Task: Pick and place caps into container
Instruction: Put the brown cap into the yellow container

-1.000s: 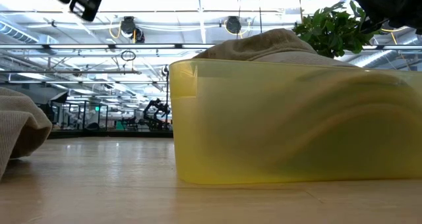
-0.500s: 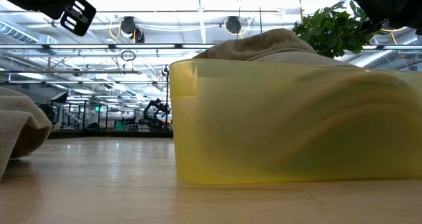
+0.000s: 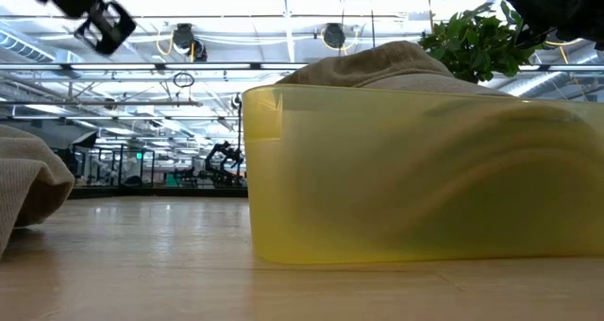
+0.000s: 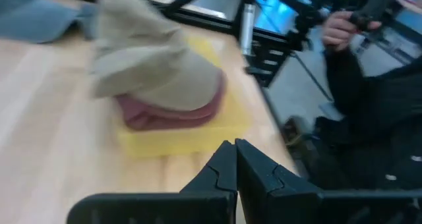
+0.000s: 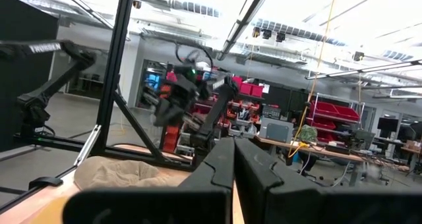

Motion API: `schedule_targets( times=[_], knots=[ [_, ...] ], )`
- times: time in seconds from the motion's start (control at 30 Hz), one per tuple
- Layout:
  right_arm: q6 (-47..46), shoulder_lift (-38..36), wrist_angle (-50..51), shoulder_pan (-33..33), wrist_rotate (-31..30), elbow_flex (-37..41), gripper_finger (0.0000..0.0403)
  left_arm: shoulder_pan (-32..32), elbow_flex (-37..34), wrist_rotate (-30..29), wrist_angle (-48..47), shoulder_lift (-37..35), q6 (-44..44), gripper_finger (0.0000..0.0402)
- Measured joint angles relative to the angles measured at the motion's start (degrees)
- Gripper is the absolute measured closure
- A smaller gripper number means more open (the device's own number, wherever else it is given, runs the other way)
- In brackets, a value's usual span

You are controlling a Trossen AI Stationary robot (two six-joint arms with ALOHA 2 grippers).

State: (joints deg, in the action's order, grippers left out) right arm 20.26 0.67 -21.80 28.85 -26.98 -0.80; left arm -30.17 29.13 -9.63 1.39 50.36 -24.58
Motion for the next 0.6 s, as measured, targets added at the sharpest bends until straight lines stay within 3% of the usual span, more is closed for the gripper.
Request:
schedule_targets(
  times=[0.07,0.17,0.33,0.6],
  knots=[
    [0.0,0.01,0.2,0.0,-0.01,0.01,0.0403,-1.75,5.07,1.52,-2.2,4.55,0.92,0.0395],
    [-0.01,0.01,0.2,-0.01,0.0,0.02,0.0403,-4.67,15.13,1.69,-12.79,11.9,1.78,0.0395],
    [-0.18,0.0,0.2,0.01,0.0,0.0,0.0403,-6.74,29.81,1.24,-29.98,21.99,-4.53,0.0394],
    [-1.58,0.01,0.31,0.0,0.0,0.02,0.0403,-9.75,41.79,3.44,-46.19,36.28,-12.84,0.0365]
  ],
)
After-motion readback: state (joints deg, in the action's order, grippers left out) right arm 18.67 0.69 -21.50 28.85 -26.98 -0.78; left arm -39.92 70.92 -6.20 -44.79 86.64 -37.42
